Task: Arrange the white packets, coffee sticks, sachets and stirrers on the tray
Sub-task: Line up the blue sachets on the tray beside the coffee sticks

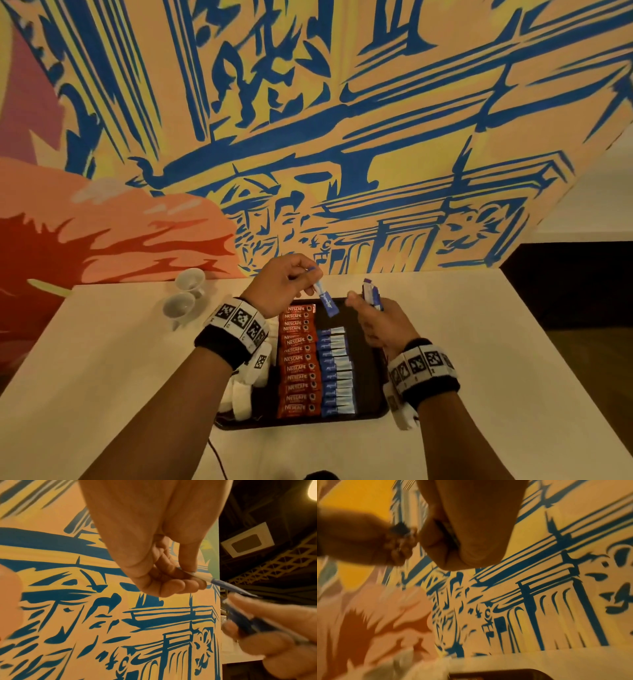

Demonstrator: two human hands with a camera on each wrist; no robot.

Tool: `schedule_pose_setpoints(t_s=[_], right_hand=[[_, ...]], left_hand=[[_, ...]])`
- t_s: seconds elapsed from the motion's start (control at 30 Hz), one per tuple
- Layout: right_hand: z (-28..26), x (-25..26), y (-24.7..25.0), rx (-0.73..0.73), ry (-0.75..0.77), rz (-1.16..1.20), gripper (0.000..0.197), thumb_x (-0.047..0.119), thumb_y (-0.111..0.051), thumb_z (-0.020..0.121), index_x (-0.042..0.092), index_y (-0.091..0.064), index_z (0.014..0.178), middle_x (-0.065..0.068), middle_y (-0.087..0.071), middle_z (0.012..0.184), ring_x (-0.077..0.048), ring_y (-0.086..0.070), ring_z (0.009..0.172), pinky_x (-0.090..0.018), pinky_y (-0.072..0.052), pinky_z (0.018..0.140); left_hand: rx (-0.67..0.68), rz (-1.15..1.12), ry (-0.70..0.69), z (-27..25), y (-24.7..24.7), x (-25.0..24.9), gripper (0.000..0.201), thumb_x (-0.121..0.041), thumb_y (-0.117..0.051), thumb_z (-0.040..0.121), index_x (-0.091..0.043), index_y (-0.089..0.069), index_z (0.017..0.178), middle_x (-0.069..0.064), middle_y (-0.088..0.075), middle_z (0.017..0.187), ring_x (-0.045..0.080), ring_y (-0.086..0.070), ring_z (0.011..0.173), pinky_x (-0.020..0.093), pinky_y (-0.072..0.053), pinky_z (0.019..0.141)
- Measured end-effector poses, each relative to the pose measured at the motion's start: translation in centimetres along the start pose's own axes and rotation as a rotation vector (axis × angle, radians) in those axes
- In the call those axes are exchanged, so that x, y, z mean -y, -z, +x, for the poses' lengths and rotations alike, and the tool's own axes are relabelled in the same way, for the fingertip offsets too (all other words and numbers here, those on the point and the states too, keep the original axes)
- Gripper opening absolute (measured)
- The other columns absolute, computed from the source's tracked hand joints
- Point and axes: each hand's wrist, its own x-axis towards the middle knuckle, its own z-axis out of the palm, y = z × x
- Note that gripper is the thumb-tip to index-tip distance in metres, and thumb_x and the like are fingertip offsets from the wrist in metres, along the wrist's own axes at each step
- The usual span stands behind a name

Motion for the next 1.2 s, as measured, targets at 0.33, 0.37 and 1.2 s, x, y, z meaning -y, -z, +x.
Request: schedule_pose_setpoints(t_s=[0.33, 0.37, 1.2], right_hand=[[2.4, -0.4, 0.1, 0.103, 0.025, 0.132, 0.023, 0.028, -0.079, 0.089, 0.007, -0.072, 0.091, -0.004, -0.041, 0.059, -0.014, -0.026, 0.043, -0.024, -0.022, 0.041], [2.8, -0.8, 0.3, 0.068, 0.025, 0.153, 0.027, 0.03, -0.079, 0.089, 0.005, -0.071, 0.091, -0.005, -0.044, 0.061, -0.013, -0.028, 0.042, -0.024, -0.023, 0.04], [12.4, -8.2, 5.2, -0.173, -0.359, -0.009, 0.036, 0.049, -0.075, 0.088, 0.014, -0.064, 0.086, 0.001, -0.048, 0.057, -0.015, -0.042, 0.047, -0.028, -0.037, 0.047]], left_hand=[[0.02, -0.095, 0.107, 1.5, -3.8, 0.4, 0.018, -0.029, -0.068, 0.094, -0.018, -0.067, 0.109, 0.005, -0.075, 0.081, 0.015, -0.069, 0.071, 0.024, -0.053, 0.068], [0.043, -0.125, 0.14, 1.4, -4.3, 0.8, 0.019, -0.026, -0.068, 0.094, -0.017, -0.066, 0.11, 0.005, -0.075, 0.082, 0.015, -0.069, 0.071, 0.025, -0.054, 0.068], [0.081, 0.519, 0.374, 10.1, -10.0, 13.5, 0.019, -0.025, -0.069, 0.093, -0.02, -0.076, 0.11, -0.001, -0.072, 0.107, 0.014, -0.065, 0.096, 0.022, -0.047, 0.081]])
